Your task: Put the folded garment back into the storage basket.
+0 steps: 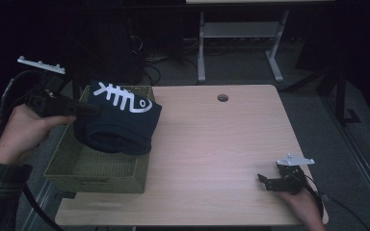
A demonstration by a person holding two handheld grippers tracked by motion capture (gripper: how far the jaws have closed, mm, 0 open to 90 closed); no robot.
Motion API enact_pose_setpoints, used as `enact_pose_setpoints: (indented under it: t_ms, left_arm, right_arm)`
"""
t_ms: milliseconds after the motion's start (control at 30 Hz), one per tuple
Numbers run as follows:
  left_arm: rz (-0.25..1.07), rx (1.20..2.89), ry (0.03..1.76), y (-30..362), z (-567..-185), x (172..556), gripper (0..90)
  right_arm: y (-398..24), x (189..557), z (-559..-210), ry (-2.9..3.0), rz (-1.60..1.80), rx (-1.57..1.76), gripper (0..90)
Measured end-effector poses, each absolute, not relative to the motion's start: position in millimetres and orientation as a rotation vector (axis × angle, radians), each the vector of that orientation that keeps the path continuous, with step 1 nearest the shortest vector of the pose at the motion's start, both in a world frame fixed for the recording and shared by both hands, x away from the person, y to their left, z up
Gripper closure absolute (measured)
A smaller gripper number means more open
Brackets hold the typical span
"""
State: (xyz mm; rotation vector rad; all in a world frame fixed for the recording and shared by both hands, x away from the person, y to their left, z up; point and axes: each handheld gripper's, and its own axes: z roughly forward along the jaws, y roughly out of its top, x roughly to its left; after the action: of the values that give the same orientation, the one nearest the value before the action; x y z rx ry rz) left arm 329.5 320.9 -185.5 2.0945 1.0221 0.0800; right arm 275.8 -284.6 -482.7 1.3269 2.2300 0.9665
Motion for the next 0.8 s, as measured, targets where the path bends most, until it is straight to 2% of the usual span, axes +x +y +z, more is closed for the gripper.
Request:
enact_pose_setpoints:
  t_ms: [433,800]
  left_arm:
    - [0.033,2.034,1.069,365.4,-220.9,329.7,74.6]
    - [-0.009,2.001,1.131,379.7,-250.5,335.8,74.6]
  right_arm:
    - [-284.2,276.8,-482.9,2.222,0.967,1.33,10.3]
    - [-284.2,276.8,-482.8,2.221,0.966,1.333,10.3]
